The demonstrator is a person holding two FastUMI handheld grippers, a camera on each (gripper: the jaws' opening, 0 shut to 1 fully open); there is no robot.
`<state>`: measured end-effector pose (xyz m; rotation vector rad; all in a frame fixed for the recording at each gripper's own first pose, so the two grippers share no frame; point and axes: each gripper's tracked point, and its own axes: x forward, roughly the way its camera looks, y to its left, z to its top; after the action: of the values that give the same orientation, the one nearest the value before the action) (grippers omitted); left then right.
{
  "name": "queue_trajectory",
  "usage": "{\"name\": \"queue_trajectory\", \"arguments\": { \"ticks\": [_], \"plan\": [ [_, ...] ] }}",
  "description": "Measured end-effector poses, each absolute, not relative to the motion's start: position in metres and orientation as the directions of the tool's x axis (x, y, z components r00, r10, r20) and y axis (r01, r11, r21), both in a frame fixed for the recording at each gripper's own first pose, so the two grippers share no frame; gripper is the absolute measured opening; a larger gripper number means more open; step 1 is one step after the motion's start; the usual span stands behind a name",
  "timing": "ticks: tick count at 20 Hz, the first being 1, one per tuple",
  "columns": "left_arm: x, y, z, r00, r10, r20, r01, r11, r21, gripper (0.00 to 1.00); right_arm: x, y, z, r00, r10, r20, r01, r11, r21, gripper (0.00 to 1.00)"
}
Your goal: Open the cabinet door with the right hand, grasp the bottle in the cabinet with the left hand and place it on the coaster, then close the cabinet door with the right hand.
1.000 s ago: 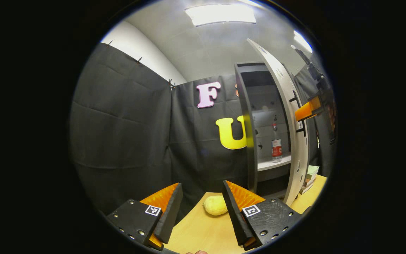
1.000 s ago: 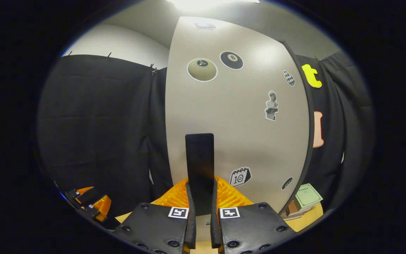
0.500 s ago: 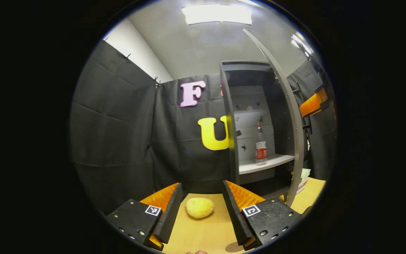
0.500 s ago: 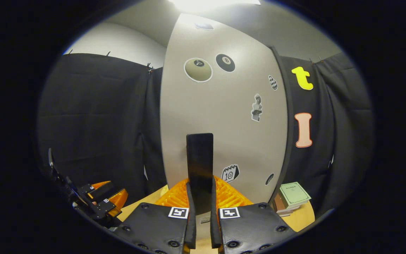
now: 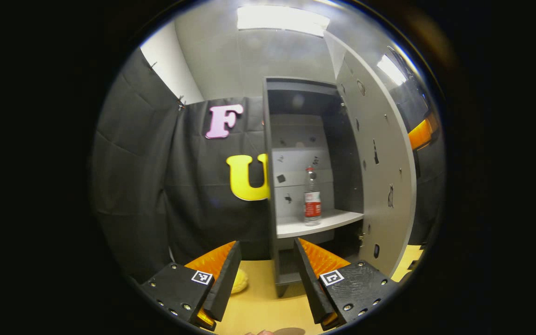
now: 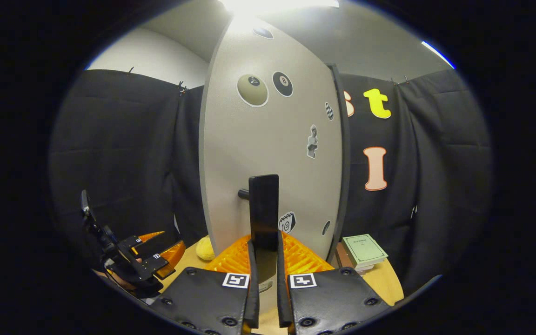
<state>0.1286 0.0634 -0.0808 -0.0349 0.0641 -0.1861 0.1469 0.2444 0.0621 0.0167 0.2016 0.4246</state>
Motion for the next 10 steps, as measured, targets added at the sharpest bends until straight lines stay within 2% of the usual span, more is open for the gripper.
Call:
{"name": "queue_trajectory", "arguments": {
  "ticks": [1, 10],
  "plan": [
    [0.13, 0.059, -0.079, 0.981, -0.188, -0.057, 0.186, 0.982, -0.034, 0.66, 0.146, 0.24, 0.062, 0.895, 0.404, -0.19, -0.402, 0.914, 0.054, 0.15],
    [0.109, -0.014, -0.056, 0.986, -0.157, -0.048, 0.155, 0.987, -0.047, 0.65, 0.149, 0.178, 0.059, 0.874, 0.446, -0.191, -0.439, 0.895, 0.08, 0.17]
  ]
}}
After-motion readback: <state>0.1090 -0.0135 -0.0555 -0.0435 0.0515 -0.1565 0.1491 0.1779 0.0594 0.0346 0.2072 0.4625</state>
